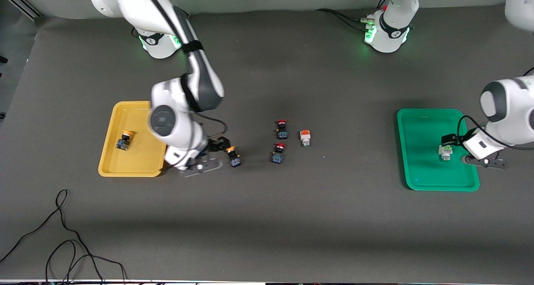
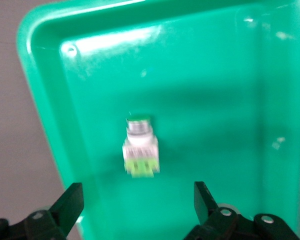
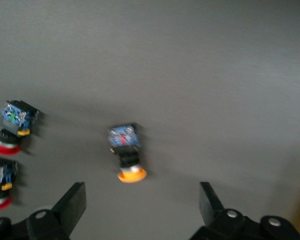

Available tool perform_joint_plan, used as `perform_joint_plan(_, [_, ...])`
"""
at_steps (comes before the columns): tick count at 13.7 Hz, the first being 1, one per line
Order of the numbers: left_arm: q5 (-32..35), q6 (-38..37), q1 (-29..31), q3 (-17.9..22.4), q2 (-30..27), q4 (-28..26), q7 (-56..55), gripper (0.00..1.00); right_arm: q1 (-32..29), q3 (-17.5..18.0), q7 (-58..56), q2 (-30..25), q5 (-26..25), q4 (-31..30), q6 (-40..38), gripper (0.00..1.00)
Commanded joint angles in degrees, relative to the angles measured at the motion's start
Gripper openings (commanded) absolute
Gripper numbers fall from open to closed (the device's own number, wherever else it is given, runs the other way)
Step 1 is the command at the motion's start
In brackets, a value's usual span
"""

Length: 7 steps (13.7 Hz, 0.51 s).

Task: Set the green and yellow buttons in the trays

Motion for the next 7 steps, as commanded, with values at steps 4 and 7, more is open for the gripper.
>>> perform_joint_plan(4, [-4.8,-30.1,-11.6,0.3,-3.8,18.3,-10.4,0.96,2.4,5.1,12.1,11.0,-0.4,1.6,14.0,1.00])
perform_joint_plan(7, [-7.3,-30.6,-19.3,-0.8,-3.2,18.7,-22.2,0.96,1.9,5.1,11.5,11.1,-0.4,1.3,14.1,0.84])
